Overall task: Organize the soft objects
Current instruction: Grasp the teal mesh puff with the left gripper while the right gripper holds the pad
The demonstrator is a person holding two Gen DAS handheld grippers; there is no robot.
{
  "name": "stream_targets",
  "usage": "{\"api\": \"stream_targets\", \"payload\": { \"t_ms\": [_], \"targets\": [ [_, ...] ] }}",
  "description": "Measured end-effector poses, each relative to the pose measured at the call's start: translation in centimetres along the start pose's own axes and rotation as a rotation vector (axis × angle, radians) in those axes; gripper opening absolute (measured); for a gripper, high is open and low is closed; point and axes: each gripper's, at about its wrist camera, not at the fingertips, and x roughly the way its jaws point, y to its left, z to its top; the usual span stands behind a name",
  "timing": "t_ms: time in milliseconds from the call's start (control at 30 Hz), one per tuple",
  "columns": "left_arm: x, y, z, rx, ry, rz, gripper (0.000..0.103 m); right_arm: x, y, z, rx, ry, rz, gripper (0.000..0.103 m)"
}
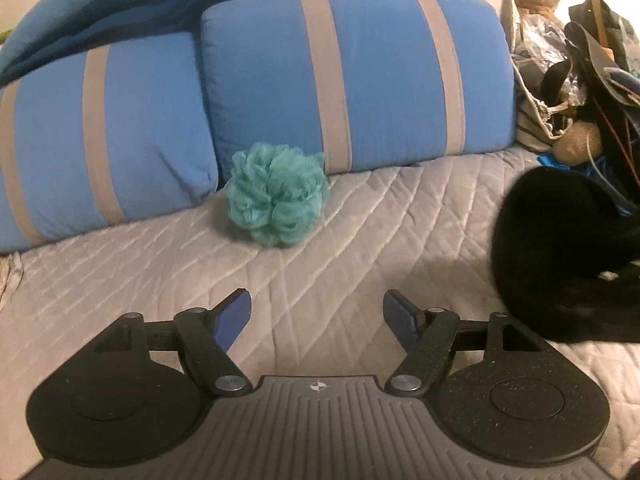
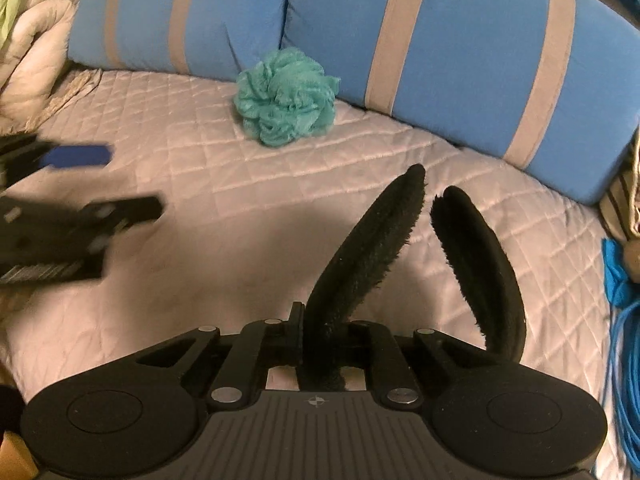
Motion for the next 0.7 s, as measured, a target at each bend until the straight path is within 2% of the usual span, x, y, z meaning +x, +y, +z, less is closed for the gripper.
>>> {"api": "stream_targets", "payload": {
  "t_ms": [200, 400, 567, 700],
  "targets": [
    [3.8, -0.5, 0.4, 0.020, -0.040, 0.056, 0.072, -2.8, -1.2, -2.2, 0.053, 0.027, 0.033, 0.014],
    [8.8, -0.1, 0.6, 0.018, -0.081, 0.102, 0.072, -5.3, -1.5, -3.3, 0.061, -0.001, 0.033, 0.014],
    [12.1, -0.9, 0.3, 0.085, -0.102, 0.111, 0.072, -6.5, -1.7, -3.7, 0.076, -0.014, 0.051, 0.014],
    [14.4, -0.8, 0.5, 0.078, -0.094, 0.137, 0.072, -6.9, -1.9, -3.9, 0.102, -0.008, 0.109, 0.014]
  ]
}}
